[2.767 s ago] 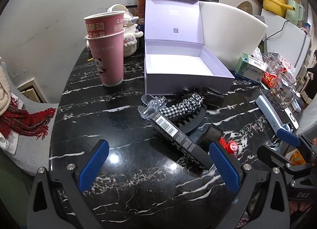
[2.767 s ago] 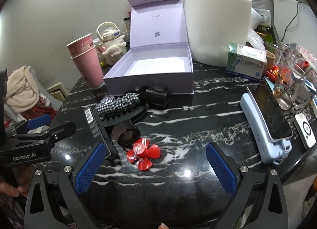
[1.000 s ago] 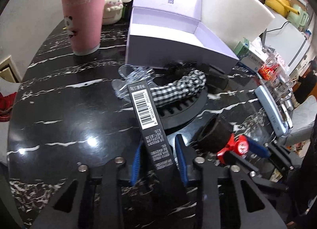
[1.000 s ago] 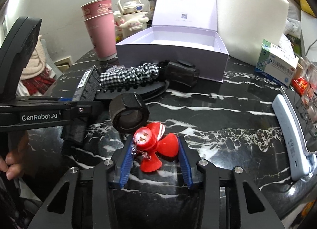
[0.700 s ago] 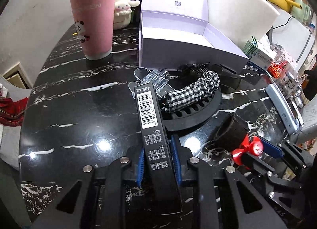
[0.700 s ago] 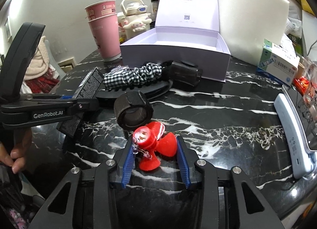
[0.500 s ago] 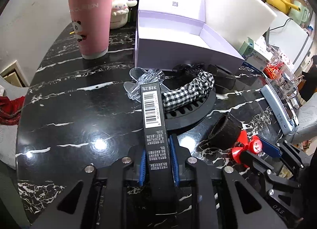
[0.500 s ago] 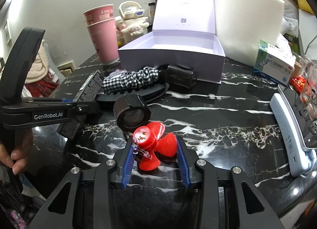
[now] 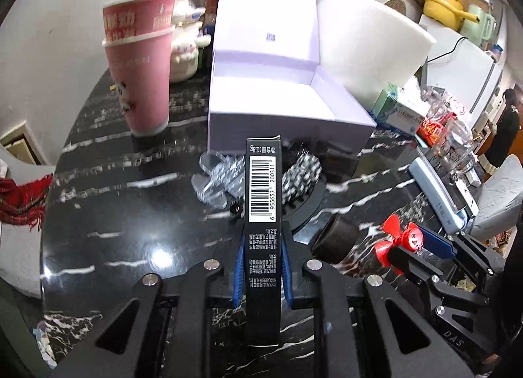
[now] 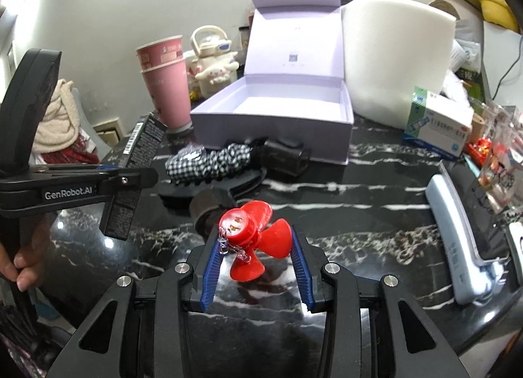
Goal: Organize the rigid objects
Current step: 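Carry the black box with the left tool while the right tool carries the red toy into the lavender box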
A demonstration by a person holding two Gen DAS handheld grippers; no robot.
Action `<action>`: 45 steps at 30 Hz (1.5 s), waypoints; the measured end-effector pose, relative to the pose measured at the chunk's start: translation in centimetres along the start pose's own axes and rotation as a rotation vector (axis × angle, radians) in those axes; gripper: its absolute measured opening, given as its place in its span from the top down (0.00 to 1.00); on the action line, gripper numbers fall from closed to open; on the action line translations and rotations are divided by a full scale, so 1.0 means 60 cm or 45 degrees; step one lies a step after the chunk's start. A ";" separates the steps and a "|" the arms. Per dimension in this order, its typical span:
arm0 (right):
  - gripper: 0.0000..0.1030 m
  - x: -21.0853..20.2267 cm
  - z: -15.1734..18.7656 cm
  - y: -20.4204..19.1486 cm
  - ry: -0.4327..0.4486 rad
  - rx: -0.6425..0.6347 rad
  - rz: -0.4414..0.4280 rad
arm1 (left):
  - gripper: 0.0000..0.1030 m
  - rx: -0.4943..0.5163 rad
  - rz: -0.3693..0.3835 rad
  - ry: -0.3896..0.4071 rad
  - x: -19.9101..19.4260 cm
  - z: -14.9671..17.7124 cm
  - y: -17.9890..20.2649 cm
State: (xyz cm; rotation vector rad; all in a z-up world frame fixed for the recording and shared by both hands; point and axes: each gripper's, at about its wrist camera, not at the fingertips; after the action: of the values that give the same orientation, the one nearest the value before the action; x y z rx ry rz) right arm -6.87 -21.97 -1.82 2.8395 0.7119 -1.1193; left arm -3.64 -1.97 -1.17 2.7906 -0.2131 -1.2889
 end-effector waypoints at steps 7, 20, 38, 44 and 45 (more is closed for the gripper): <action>0.62 -0.015 -0.023 0.009 0.044 -0.014 0.024 | 0.82 0.014 0.031 0.029 -0.008 -0.028 0.013; 0.62 -0.018 -0.073 0.037 0.096 -0.061 0.076 | 0.82 0.091 0.090 0.061 0.000 -0.083 0.044; 0.62 0.050 -0.149 0.056 0.064 -0.184 -0.032 | 0.82 0.107 0.024 0.069 0.046 -0.156 0.044; 0.62 0.080 -0.185 0.064 0.061 -0.219 -0.089 | 0.82 0.099 -0.006 0.071 0.067 -0.186 0.038; 0.62 0.084 -0.190 0.065 0.061 -0.224 -0.093 | 0.82 0.099 -0.008 0.072 0.071 -0.191 0.038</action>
State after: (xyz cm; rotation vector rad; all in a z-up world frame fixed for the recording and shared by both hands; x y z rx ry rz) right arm 5.32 -21.48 2.79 2.7209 0.8769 -0.9472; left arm 7.59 -4.89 3.29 2.8906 -0.2571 -1.2264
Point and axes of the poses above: each gripper's, at about its wrist camera, not at the fingertips, and x roughly the way its jaws point, y to its right, z to its underside, and after that the axes turned 5 degrees about -z, right-handed
